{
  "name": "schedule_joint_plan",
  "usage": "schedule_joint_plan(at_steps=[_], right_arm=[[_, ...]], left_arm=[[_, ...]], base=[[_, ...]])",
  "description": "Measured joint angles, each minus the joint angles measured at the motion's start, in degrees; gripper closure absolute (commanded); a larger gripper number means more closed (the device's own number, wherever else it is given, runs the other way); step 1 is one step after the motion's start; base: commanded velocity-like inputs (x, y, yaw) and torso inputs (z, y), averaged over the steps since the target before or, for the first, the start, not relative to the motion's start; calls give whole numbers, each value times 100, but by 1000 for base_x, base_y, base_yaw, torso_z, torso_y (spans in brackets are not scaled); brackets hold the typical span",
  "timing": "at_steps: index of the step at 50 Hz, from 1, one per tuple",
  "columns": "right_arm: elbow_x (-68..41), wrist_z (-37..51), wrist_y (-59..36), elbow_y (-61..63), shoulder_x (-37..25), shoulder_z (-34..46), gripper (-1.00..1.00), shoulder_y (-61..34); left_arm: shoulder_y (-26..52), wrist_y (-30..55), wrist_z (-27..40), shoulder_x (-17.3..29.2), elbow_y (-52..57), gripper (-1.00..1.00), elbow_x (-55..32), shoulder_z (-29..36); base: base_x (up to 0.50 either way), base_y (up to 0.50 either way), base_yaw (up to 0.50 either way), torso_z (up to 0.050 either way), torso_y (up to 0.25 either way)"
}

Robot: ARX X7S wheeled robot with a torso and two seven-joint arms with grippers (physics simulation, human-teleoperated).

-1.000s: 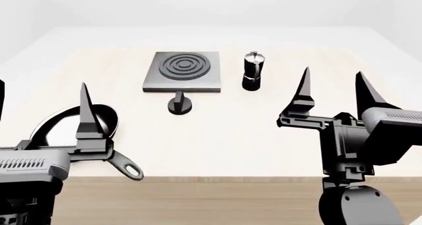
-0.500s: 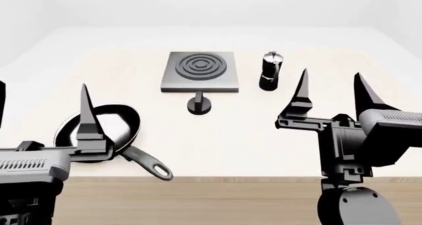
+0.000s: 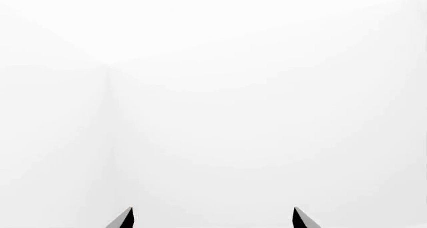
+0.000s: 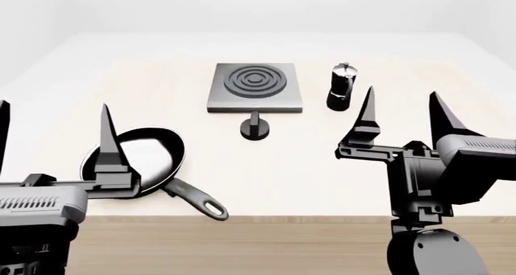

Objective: Turn on the stove and put the moka pot on it.

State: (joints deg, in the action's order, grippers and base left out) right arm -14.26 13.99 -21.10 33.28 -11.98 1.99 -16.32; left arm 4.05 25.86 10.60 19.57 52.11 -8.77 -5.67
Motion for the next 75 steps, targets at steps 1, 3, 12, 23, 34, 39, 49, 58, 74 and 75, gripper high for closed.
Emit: schedule_joint_plan(at_steps=[1, 3, 12, 23, 34, 39, 49, 58, 74, 75], right_arm=[[-8, 5, 4, -5, -4, 2, -100, 0], [-21, 15, 9, -14, -12, 7, -100, 1], [-63, 65, 21, -27, -54, 46, -100, 11], [-96, 126, 23, -19, -102, 97, -100, 9], [-130, 170, 27, -16, -140, 126, -100, 1], [-143, 186, 34, -17, -153, 138, -100, 0], [-172, 215, 36, 1, -186, 154, -100, -1], [-187, 237, 49, -7, -208, 178, -100, -5], [-217, 283, 40, 7, -248, 221, -100, -21], [-218, 286, 41, 7, -251, 224, -100, -21]], left_arm=[[0, -2, 2, 1, -1, -100, -2, 3], [-2, -8, 6, 4, -2, -100, -6, 10], [-25, -70, 22, 12, -27, -100, -22, 25], [-41, -83, 43, 36, -21, -100, -57, 30], [-42, -97, 64, 59, -31, -100, -86, 43], [-47, -101, 75, 68, -28, -100, -100, 46], [-35, -85, 94, 90, -6, -100, -143, 55], [-15, -58, 112, 118, 14, -100, -170, 72], [-31, -103, 134, 153, -9, -100, -212, 84], [-33, -106, 135, 155, -11, -100, -215, 84]], base=[[0, 0, 0, 0, 0], [0, 0, 0, 0, 0], [21, 0, 0, 0, 0], [151, 0, 0, 0, 0], [152, 0, 0, 0, 0], [153, 0, 0, 0, 0], [155, 0, 0, 0, 0], [154, 0, 0, 0, 0], [154, 0, 0, 0, 0], [156, 0, 0, 0, 0]])
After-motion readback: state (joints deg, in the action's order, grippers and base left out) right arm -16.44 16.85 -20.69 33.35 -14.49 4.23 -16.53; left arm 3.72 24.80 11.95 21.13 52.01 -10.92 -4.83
